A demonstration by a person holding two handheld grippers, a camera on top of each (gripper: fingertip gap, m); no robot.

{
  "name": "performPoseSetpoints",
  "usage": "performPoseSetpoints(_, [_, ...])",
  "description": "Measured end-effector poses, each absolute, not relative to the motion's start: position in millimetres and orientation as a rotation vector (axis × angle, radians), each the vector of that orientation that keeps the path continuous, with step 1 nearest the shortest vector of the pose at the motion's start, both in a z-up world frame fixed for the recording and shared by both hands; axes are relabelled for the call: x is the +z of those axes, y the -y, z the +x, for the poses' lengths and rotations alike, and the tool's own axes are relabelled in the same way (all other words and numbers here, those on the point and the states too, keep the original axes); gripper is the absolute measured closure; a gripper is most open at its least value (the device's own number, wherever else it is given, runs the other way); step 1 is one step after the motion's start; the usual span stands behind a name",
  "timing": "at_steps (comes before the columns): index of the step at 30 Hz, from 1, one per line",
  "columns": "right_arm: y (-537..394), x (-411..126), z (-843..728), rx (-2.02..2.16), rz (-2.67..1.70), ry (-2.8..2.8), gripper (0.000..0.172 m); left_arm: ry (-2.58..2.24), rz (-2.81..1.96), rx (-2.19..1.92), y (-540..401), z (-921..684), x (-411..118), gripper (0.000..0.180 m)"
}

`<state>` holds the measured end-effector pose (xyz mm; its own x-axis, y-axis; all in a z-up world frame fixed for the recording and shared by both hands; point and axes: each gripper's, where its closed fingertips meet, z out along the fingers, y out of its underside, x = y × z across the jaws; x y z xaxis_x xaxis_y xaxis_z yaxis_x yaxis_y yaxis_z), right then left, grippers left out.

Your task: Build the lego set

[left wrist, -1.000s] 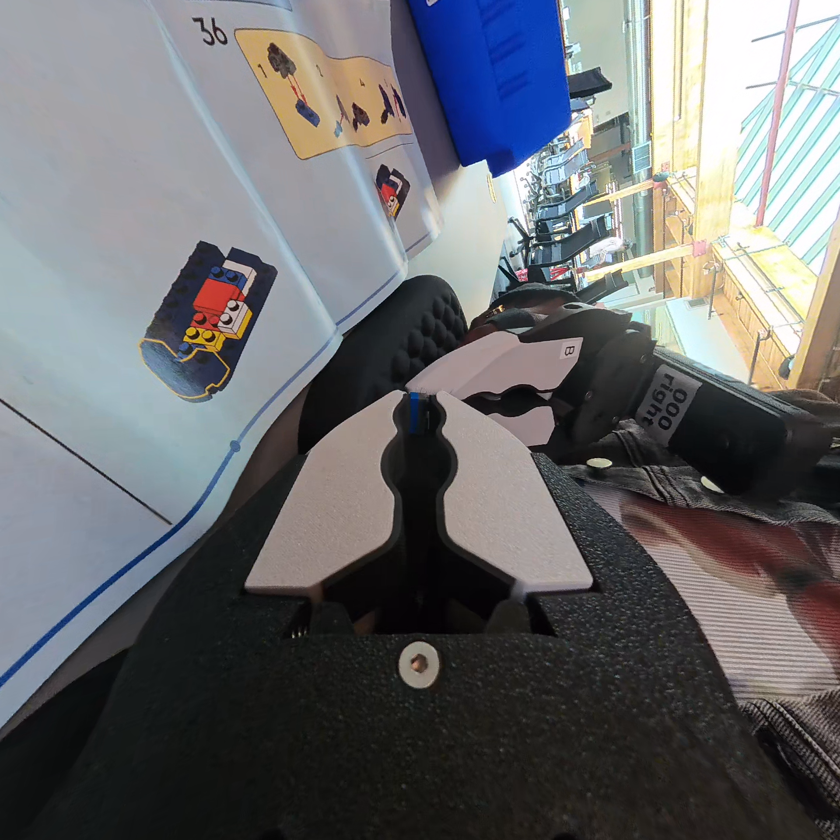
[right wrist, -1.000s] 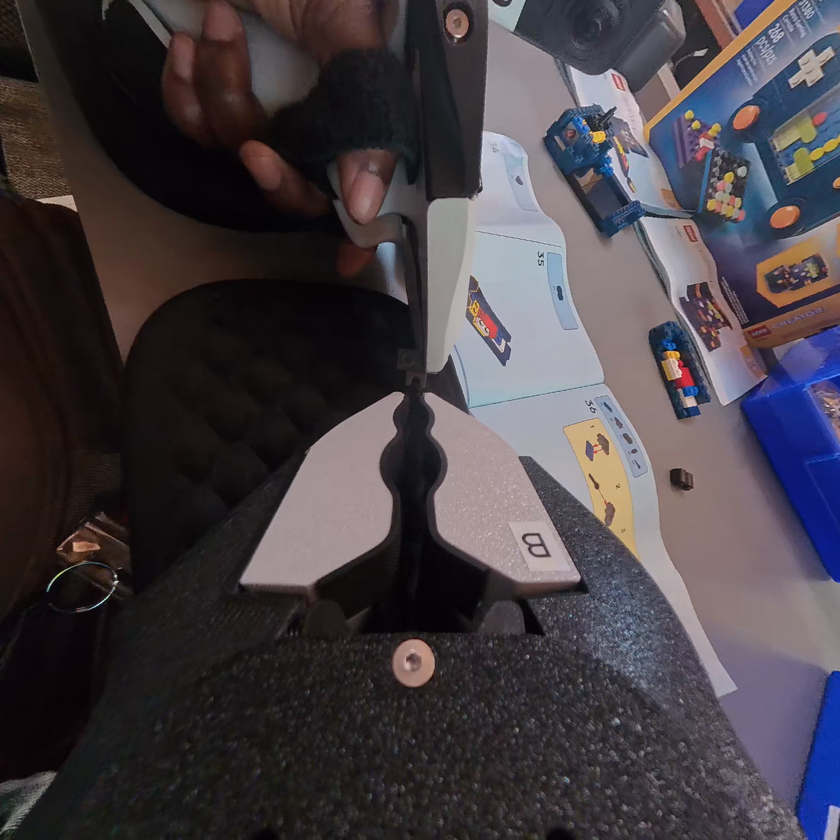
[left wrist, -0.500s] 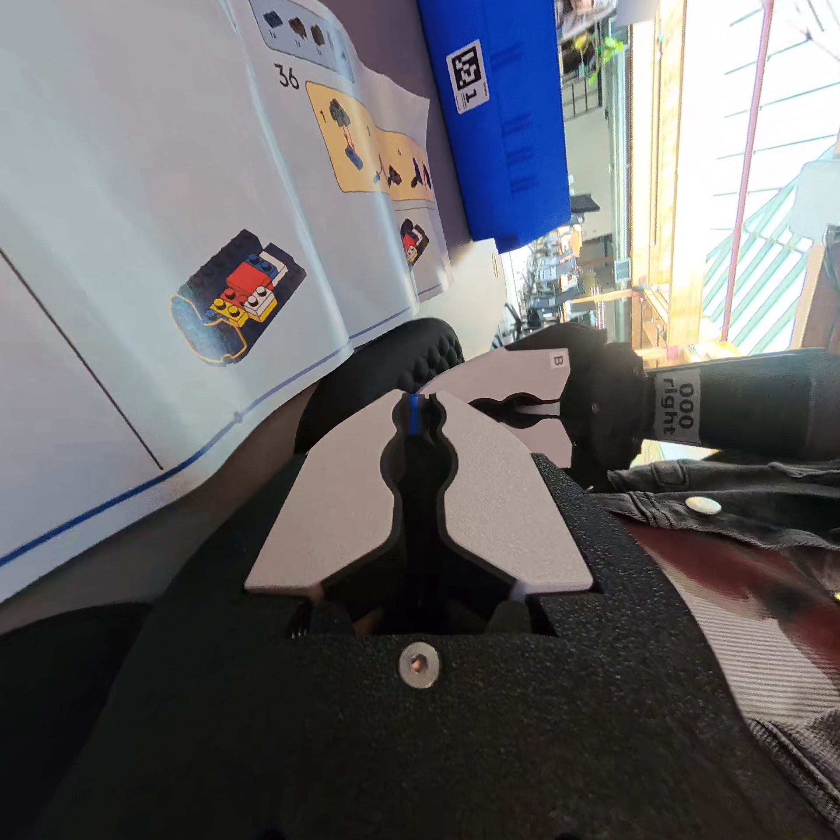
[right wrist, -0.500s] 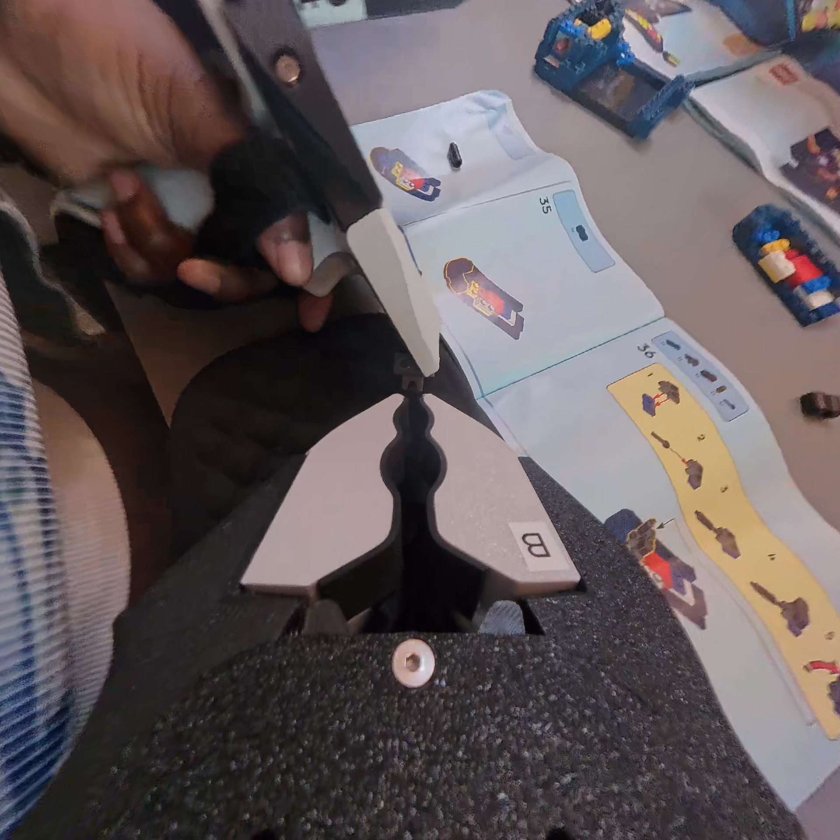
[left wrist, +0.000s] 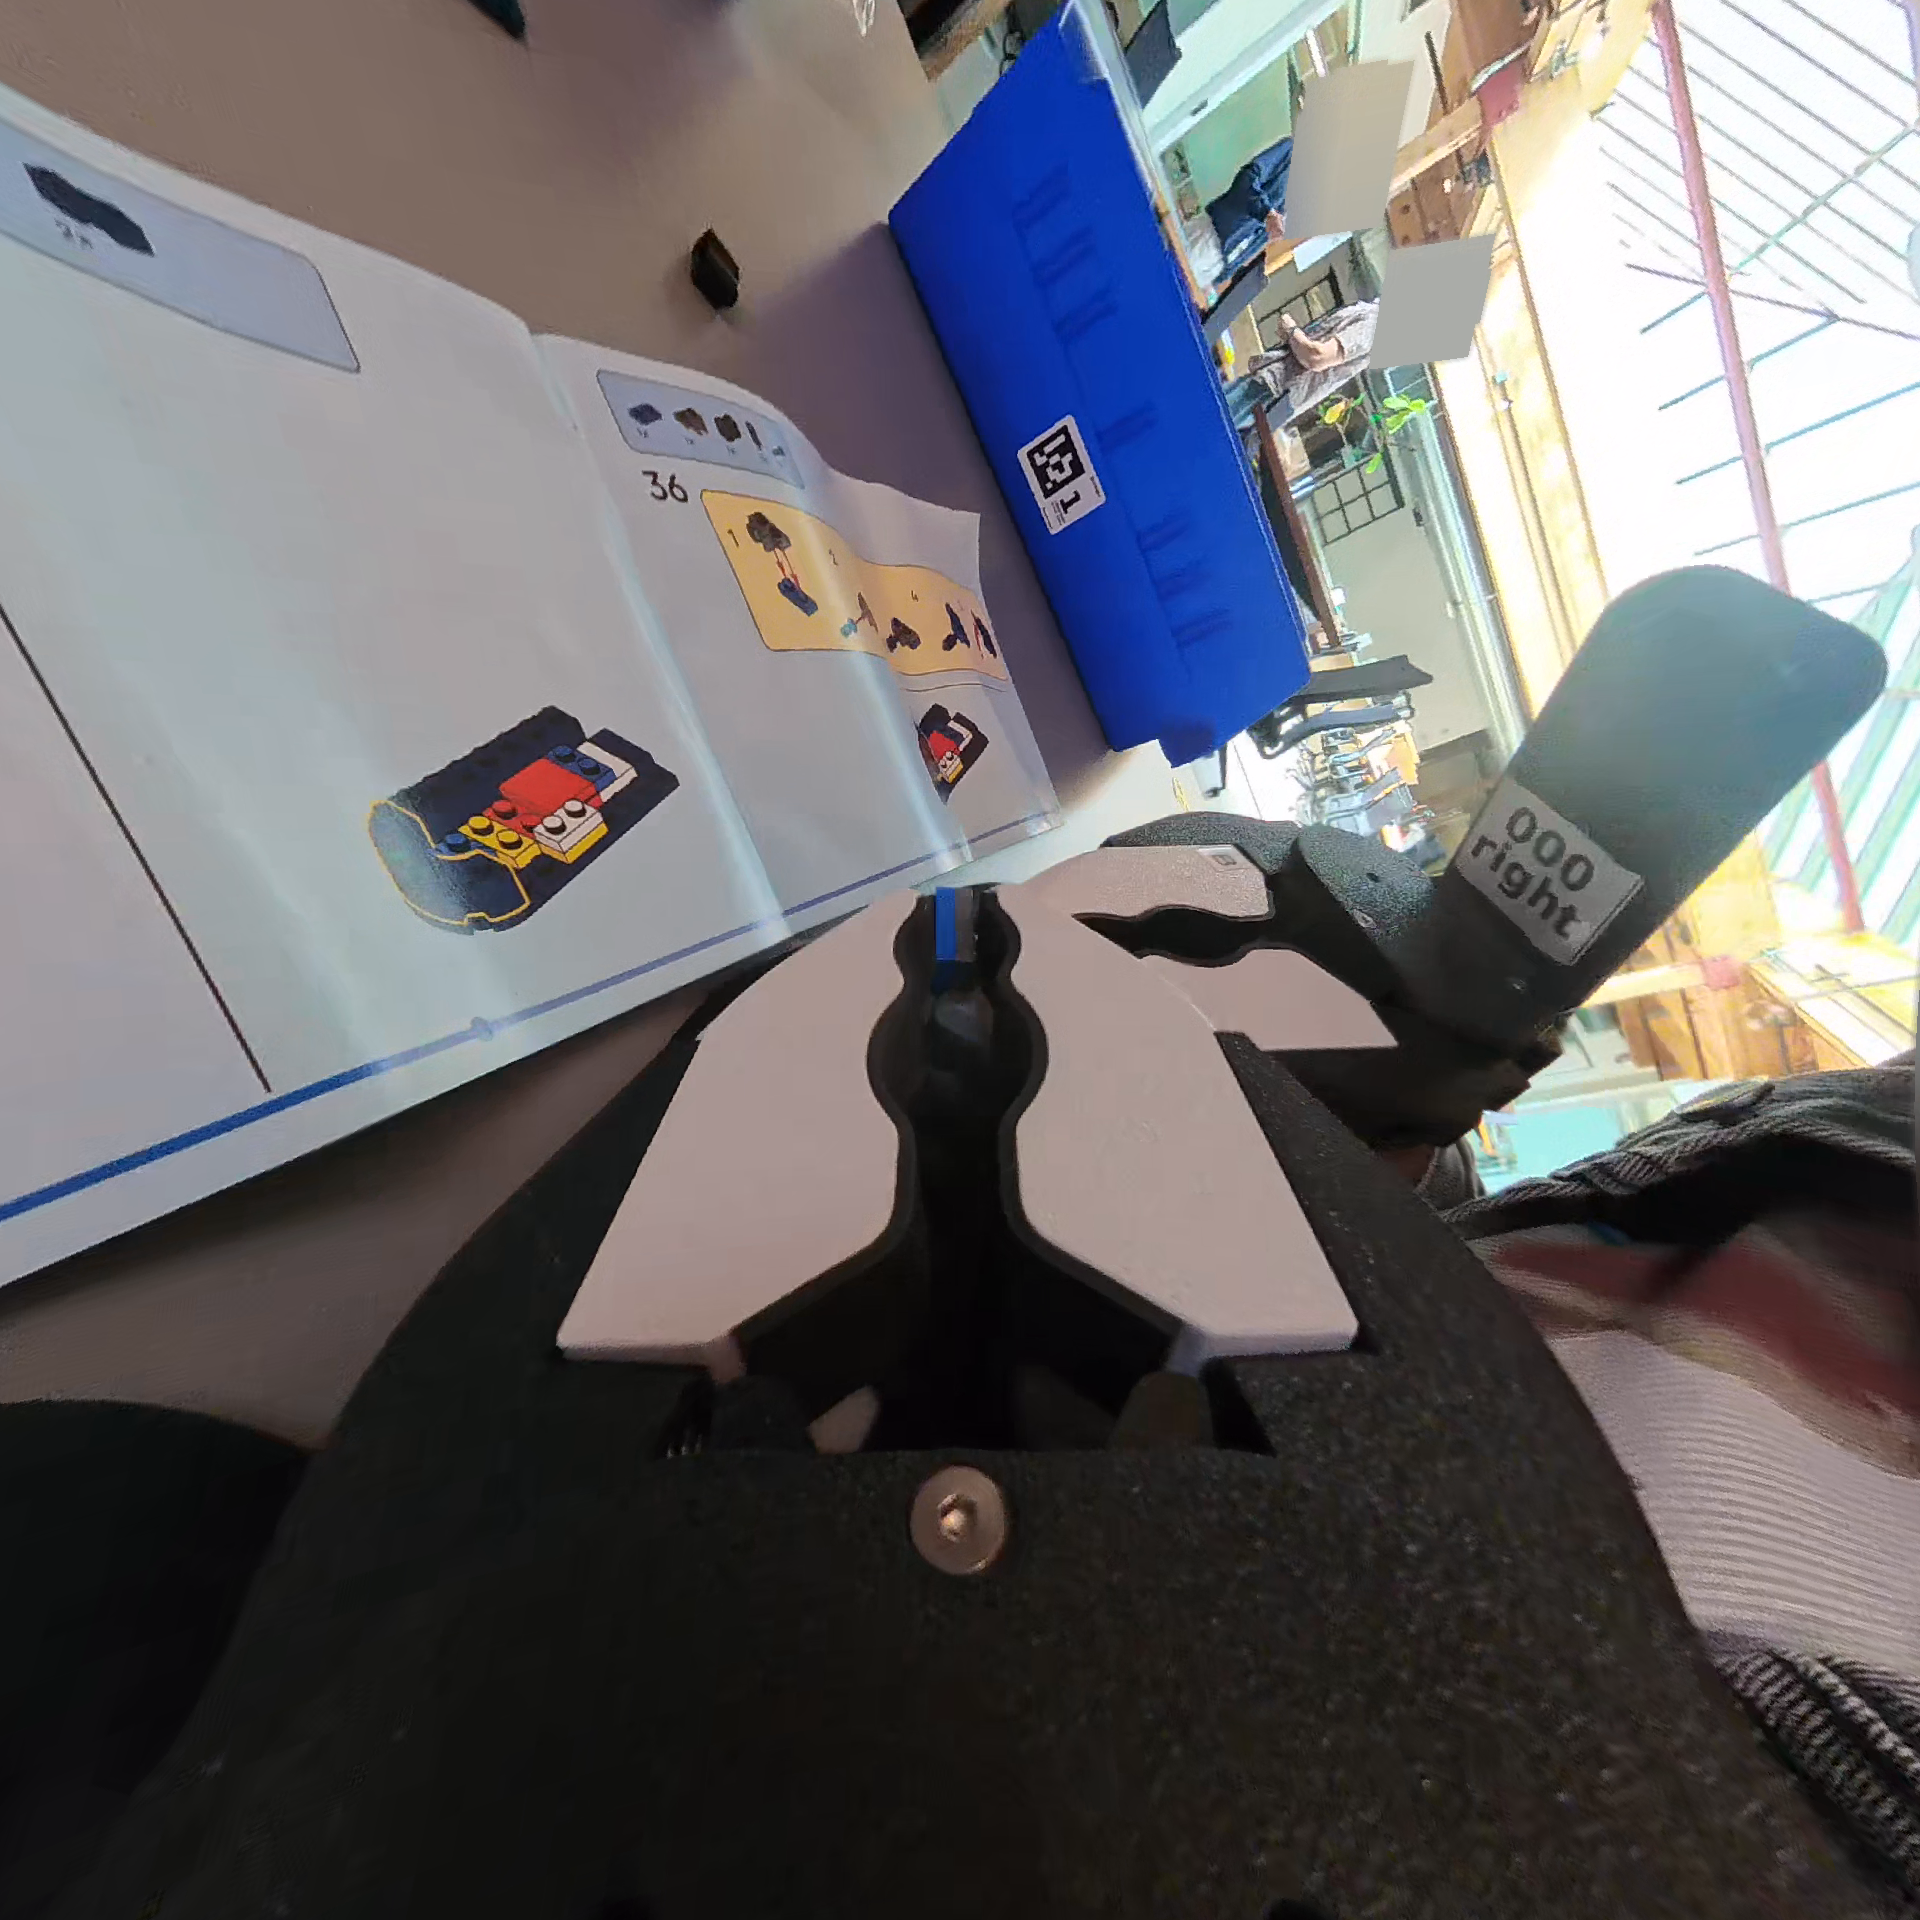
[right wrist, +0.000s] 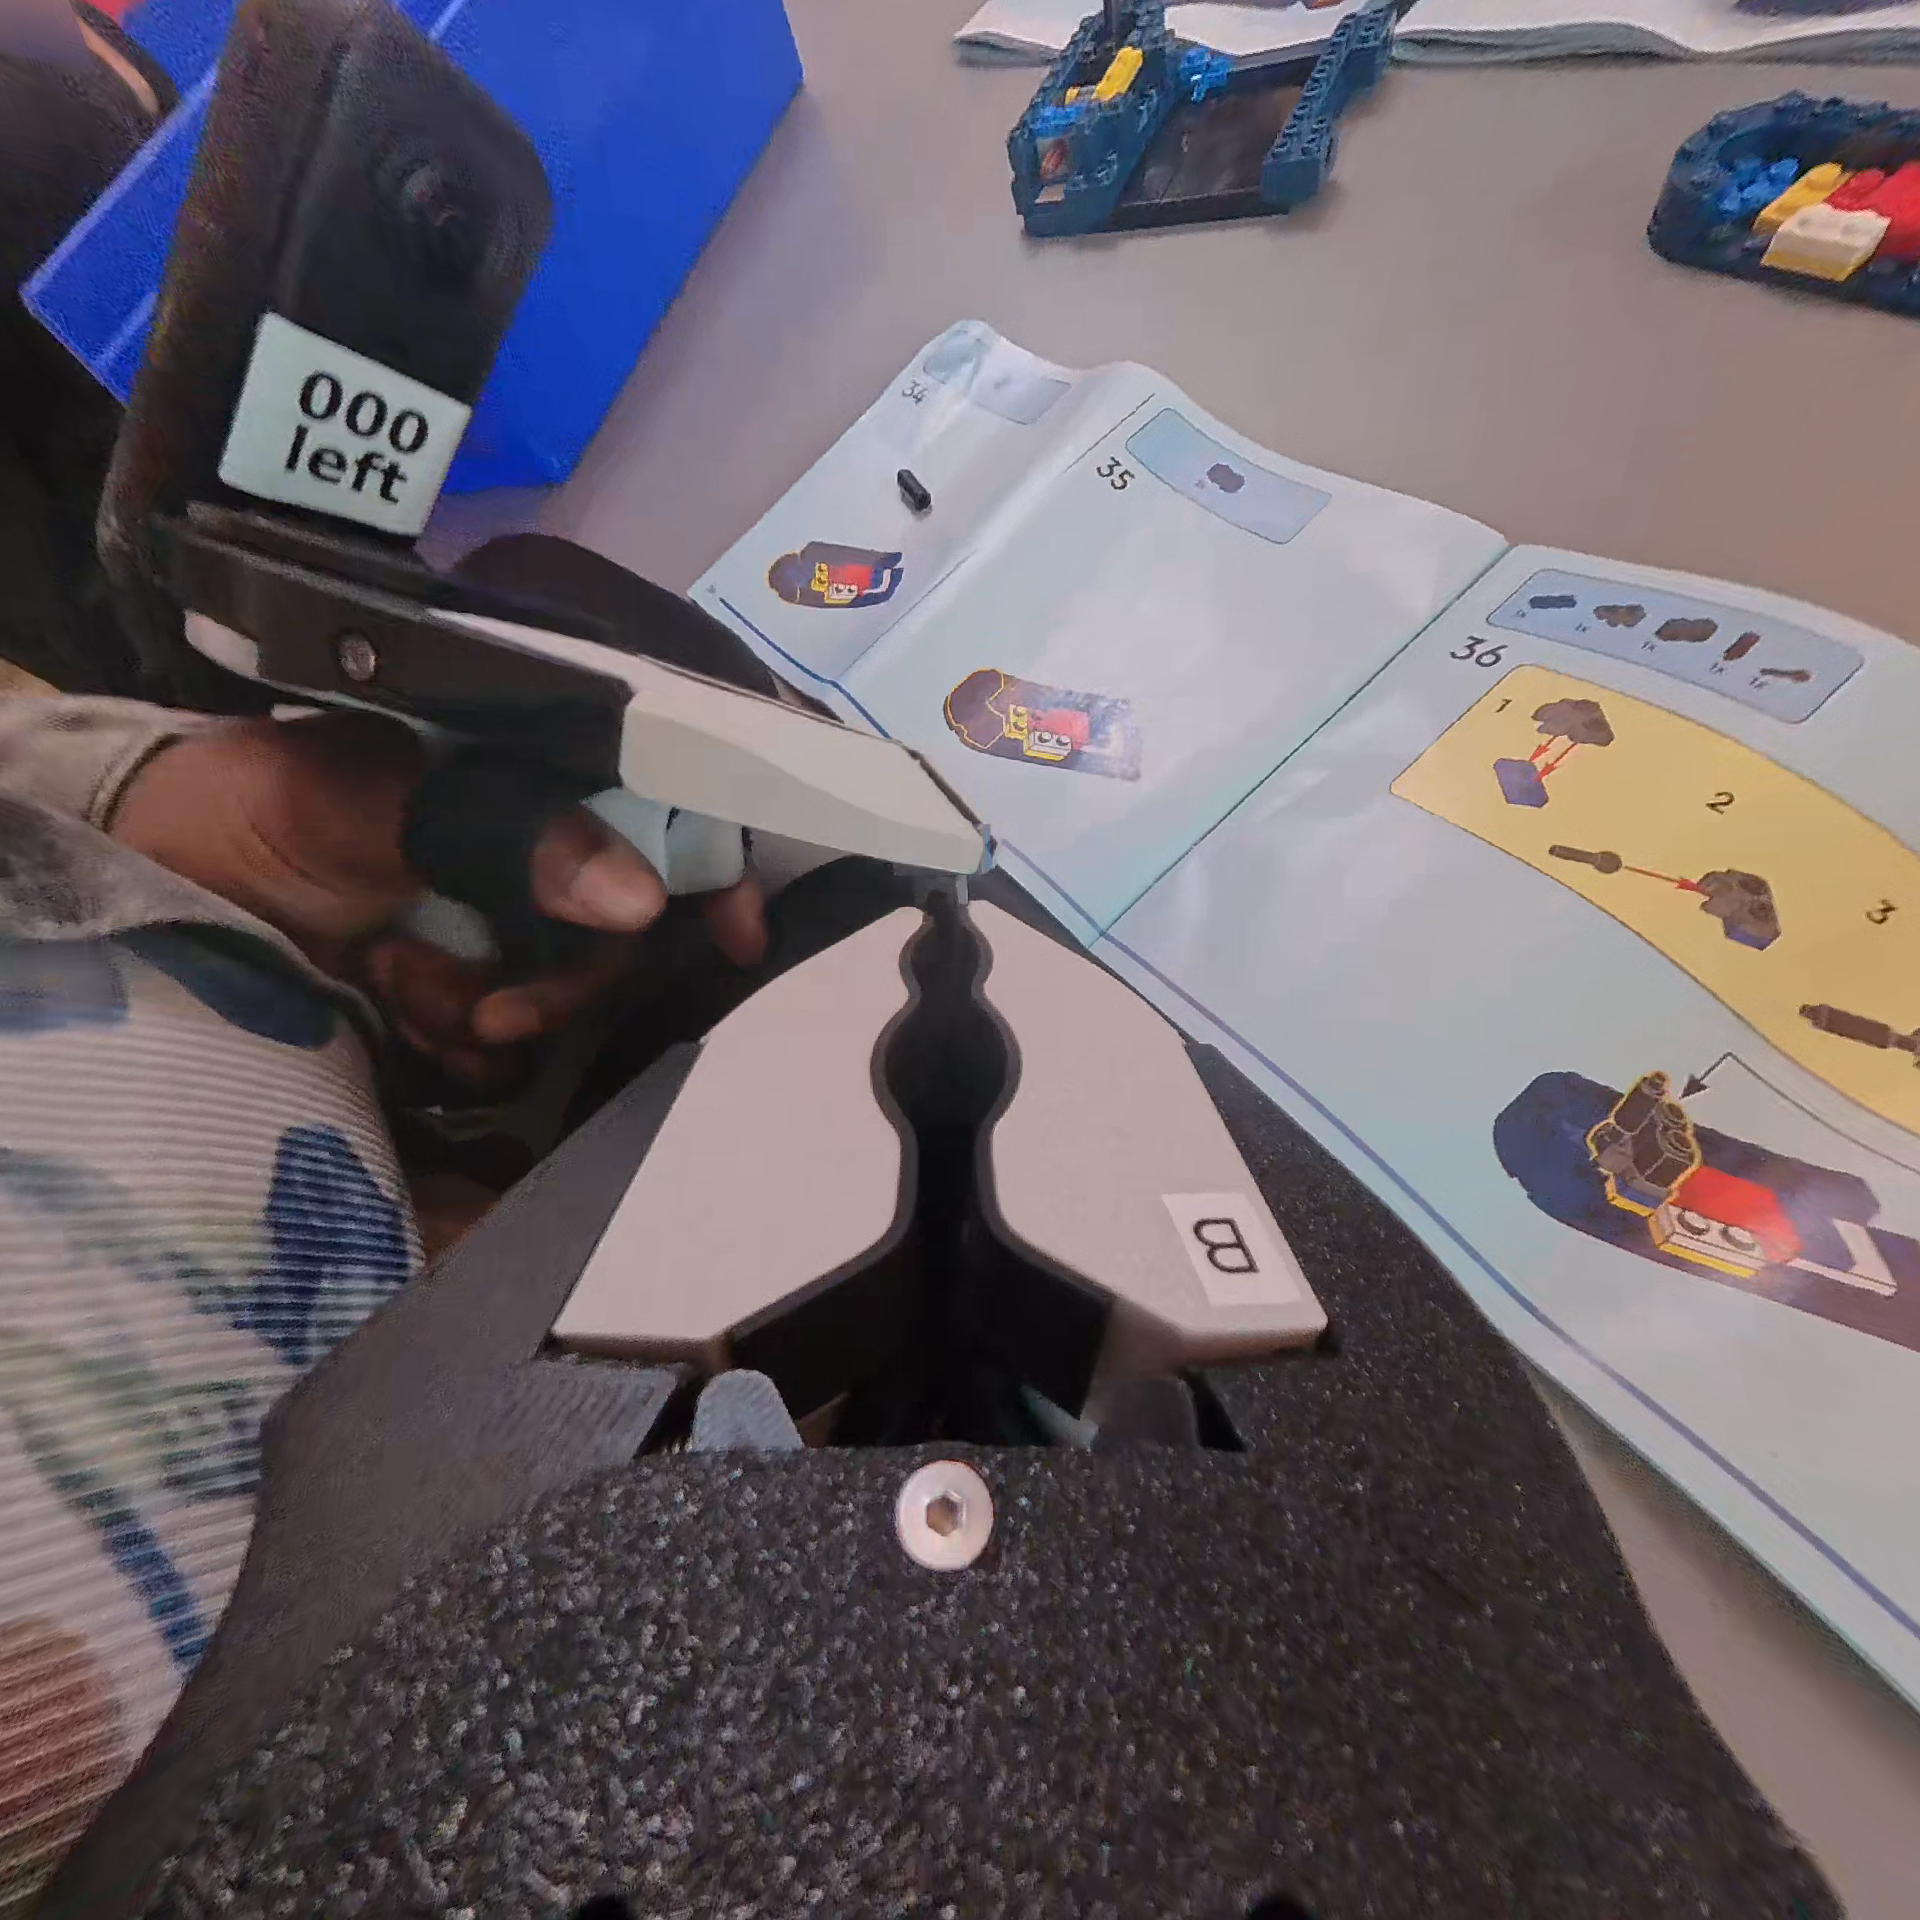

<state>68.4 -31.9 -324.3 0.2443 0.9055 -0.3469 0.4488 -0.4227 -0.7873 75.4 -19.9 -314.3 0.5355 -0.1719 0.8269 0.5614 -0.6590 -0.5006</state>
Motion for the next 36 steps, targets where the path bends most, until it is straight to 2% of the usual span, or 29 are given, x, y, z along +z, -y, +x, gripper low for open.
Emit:
performPoseSetpoints(10, [27, -312, 66, 1.198, -1.951, 1.089, 0.171, 0.316, -1.855, -1.102, 13, 71, -300, 0.172])
performPoseSetpoints(14, [31, -306, 68, 1.194, -1.898, 1.114, 0.17, 0.319, -1.827, -1.213, 19, 72, -293, 0.172])
performPoseSetpoints(18, [35, -303, 70, 1.162, -1.864, 1.148, 0.17, 0.241, -1.864, -1.278, 28, 82, -292, 0.163])
performPoseSetpoints(20, [39, -303, 71, 1.137, -1.841, 1.182, 0.169, 0.235, -1.89, -1.264, 31, 81, -295, 0.172])
performPoseSetpoints(22, [42, -304, 72, 1.106, -1.823, 1.213, 0.17, 0.22, -1.906, -1.282, 34, 83, -296, 0.172])
performPoseSetpoints(27, [45, -303, 73, 1.085, -1.794, 1.24, 0.17, 0.226, -1.88, -1.439, 41, 83, -288, 0.161])
performPoseSetpoints(29, [46, -303, 73, 1.076, -1.789, 1.251, 0.169, 0.24, -1.895, -1.46, 43, 83, -290, 0.163])
performPoseSetpoints(31, [48, -303, 73, 1.077, -1.785, 1.26, 0.169, 0.247, -1.919, -1.446, 44, 82, -293, 0.172])
performPoseSetpoints(36, [50, -304, 74, 1.06, -1.763, 1.295, 0.169, 0.298, -1.945, -1.531, 45, 83, -296, 0.172])
